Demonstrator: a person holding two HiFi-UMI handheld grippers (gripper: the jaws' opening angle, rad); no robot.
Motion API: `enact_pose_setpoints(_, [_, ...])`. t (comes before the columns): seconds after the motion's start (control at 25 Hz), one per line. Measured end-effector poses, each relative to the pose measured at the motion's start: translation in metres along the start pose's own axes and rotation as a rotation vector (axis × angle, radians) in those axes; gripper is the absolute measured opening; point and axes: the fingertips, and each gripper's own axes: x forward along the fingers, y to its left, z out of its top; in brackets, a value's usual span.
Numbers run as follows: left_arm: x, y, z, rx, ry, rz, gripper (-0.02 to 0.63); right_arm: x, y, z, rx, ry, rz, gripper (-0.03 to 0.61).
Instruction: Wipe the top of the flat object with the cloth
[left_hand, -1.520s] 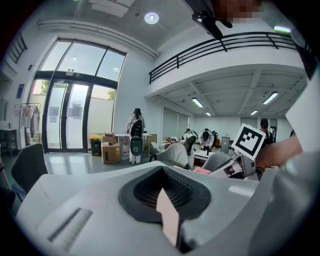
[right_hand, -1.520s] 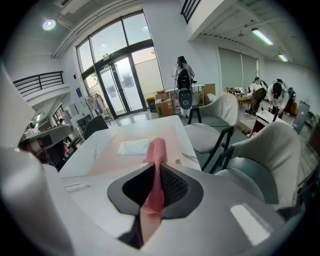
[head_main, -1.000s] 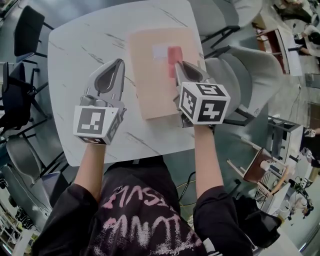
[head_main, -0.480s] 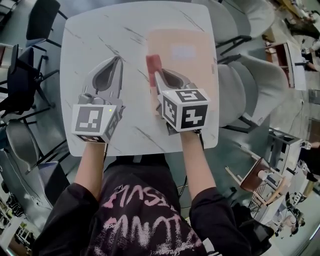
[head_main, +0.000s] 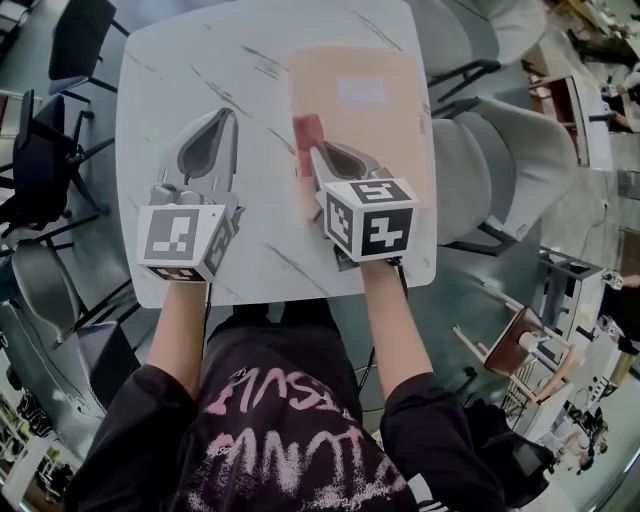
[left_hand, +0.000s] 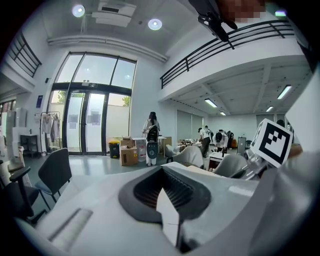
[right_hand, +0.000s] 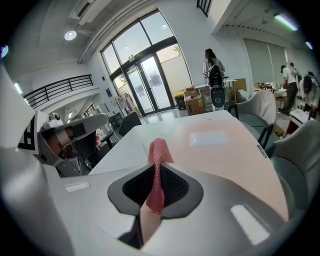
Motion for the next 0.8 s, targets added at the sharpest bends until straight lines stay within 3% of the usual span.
enact_pose_setpoints(0.8, [0.031,-0.057,-0.003,0.013,0.015,-0.124,0.002,-0.034,-0.071,-0.025,0.063,0.009,-0.138,0.052])
